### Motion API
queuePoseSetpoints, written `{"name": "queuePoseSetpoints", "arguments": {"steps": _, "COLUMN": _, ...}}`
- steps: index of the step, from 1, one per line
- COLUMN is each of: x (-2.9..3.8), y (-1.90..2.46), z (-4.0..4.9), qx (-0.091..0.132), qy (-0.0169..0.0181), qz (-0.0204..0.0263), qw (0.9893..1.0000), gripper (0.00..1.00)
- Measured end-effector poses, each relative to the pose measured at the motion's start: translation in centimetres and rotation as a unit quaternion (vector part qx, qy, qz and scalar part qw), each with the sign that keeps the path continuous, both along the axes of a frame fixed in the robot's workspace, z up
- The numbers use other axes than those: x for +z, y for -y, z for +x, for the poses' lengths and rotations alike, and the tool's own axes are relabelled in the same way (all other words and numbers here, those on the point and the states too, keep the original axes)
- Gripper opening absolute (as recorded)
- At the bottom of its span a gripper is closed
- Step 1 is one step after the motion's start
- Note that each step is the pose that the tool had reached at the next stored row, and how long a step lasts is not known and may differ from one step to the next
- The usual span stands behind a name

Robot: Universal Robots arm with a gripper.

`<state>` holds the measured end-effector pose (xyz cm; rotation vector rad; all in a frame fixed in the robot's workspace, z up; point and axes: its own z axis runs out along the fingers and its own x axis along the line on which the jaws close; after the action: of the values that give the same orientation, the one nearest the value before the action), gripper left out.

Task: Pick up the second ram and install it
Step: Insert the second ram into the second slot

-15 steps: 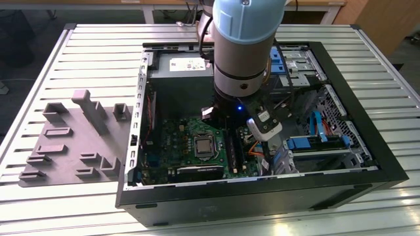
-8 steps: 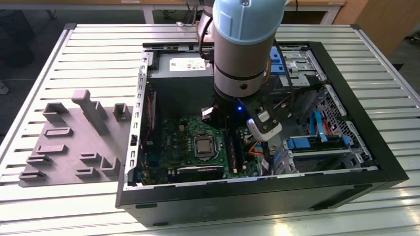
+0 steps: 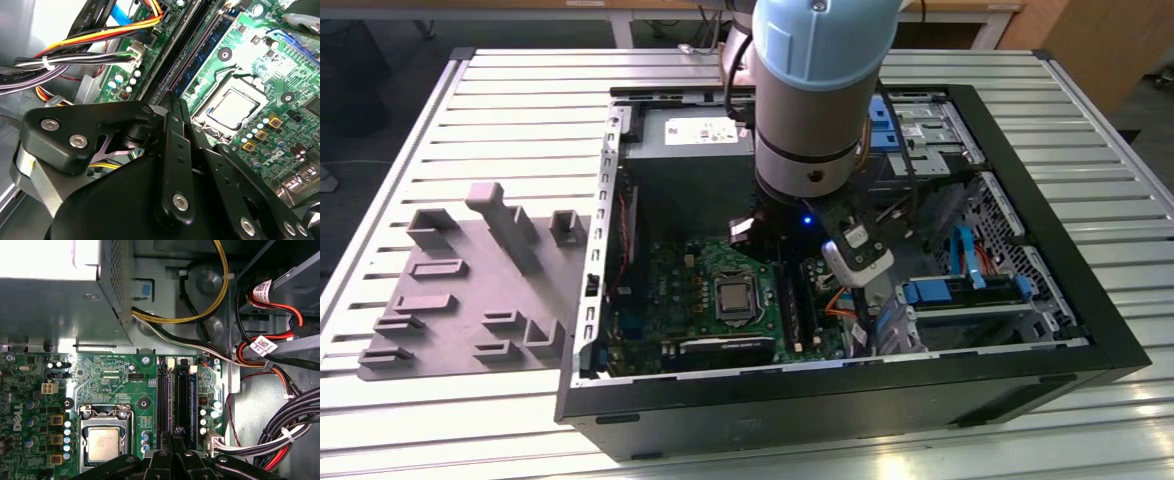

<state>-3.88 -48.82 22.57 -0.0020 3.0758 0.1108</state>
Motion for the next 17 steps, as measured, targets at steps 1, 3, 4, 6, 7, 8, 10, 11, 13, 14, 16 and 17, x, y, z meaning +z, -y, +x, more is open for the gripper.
{"name": "queuePoseSetpoints", "arguments": {"steps": 1, "x": 0.0, "y": 0.0, "z": 0.0, "qx": 0.0, "qy": 0.0, "qz": 0.0, "qw": 1.0, "gripper": 0.12}}
{"name": "queuePoseSetpoints", "arguments": {"steps": 3, "x": 0.03, "y": 0.0, "z": 0.0, "qx": 0.001, "qy": 0.0, "qz": -0.0001, "qw": 1.0, "gripper": 0.12}}
{"name": "queuePoseSetpoints", "arguments": {"steps": 4, "x": 0.06, "y": 0.0, "z": 0.0, "qx": 0.001, "qy": -0.0001, "qz": -0.0001, "qw": 1.0, "gripper": 0.12}}
{"name": "queuePoseSetpoints", "arguments": {"steps": 6, "x": 0.07, "y": 0.0, "z": 0.0, "qx": 0.001, "qy": 0.0, "qz": -0.0001, "qw": 1.0, "gripper": 0.12}}
{"name": "queuePoseSetpoints", "arguments": {"steps": 7, "x": 0.07, "y": 0.0, "z": 0.0, "qx": 0.001, "qy": 0.0, "qz": 0.0, "qw": 1.0, "gripper": 0.12}}
{"name": "queuePoseSetpoints", "arguments": {"steps": 8, "x": 0.07, "y": 0.0, "z": 0.0, "qx": 0.001, "qy": 0.0, "qz": -0.0001, "qw": 1.0, "gripper": 0.12}}
{"name": "queuePoseSetpoints", "arguments": {"steps": 10, "x": 0.07, "y": 0.01, "z": -0.01, "qx": 0.001, "qy": -0.0001, "qz": 0.0005, "qw": 1.0, "gripper": 0.12}}
{"name": "queuePoseSetpoints", "arguments": {"steps": 11, "x": 0.06, "y": 0.01, "z": -0.01, "qx": 0.001, "qy": 0.0, "qz": 0.0013, "qw": 1.0, "gripper": 0.12}}
{"name": "queuePoseSetpoints", "arguments": {"steps": 13, "x": 0.03, "y": 0.0, "z": 0.0, "qx": 0.001, "qy": 0.0, "qz": 0.0014, "qw": 1.0, "gripper": 0.12}}
{"name": "queuePoseSetpoints", "arguments": {"steps": 14, "x": -0.01, "y": 0.0, "z": 0.0, "qx": 0.001, "qy": 0.0, "qz": 0.0015, "qw": 1.0, "gripper": 0.12}}
{"name": "queuePoseSetpoints", "arguments": {"steps": 16, "x": -0.08, "y": 0.0, "z": 0.0, "qx": 0.001, "qy": 0.0, "qz": 0.0015, "qw": 1.0, "gripper": 0.12}}
{"name": "queuePoseSetpoints", "arguments": {"steps": 17, "x": -0.11, "y": 0.0, "z": 0.0, "qx": 0.001, "qy": -0.0001, "qz": 0.0014, "qw": 1.0, "gripper": 0.12}}
